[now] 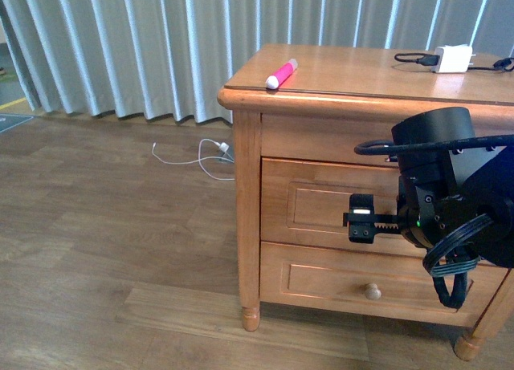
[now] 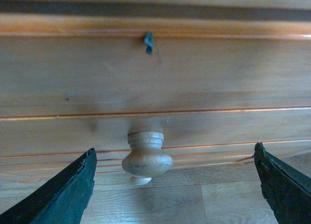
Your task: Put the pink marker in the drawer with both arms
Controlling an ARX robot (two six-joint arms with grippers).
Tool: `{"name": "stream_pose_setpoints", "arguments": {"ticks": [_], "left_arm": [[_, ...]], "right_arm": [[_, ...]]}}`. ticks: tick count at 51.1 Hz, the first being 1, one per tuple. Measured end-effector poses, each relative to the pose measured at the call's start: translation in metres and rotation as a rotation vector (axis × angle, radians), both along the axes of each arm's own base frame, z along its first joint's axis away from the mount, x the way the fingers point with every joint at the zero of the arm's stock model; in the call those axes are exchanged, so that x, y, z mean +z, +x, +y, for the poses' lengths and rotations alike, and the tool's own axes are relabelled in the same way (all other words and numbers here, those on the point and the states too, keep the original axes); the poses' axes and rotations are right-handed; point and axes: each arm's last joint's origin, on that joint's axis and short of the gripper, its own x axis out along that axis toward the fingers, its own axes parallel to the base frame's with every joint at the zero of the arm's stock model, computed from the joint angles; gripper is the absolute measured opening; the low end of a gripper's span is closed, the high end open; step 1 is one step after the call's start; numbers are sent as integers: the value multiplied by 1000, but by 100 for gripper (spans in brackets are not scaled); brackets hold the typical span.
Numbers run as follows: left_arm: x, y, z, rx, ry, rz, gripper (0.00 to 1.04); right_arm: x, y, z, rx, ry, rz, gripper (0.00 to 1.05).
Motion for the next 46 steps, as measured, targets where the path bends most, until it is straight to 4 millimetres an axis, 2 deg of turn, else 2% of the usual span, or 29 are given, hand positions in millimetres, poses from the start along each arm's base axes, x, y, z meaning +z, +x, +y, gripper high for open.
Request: {"name": "stream_pose_setpoints", "arguments": {"ticks": [20, 34, 44, 46], "left_arm": [[0, 0, 0, 0, 0, 0, 99], [0, 0, 0, 0, 0, 0, 99], [0, 0, 0, 0, 0, 0, 99], [0, 0, 0, 0, 0, 0, 99]], "right_arm": [[-9, 9, 1, 17, 47, -24, 96], [-9, 8, 0, 33, 60, -78, 96], [-8, 8, 0, 49, 66, -96, 67], [-8, 8, 0, 50, 64, -97, 58]]}}
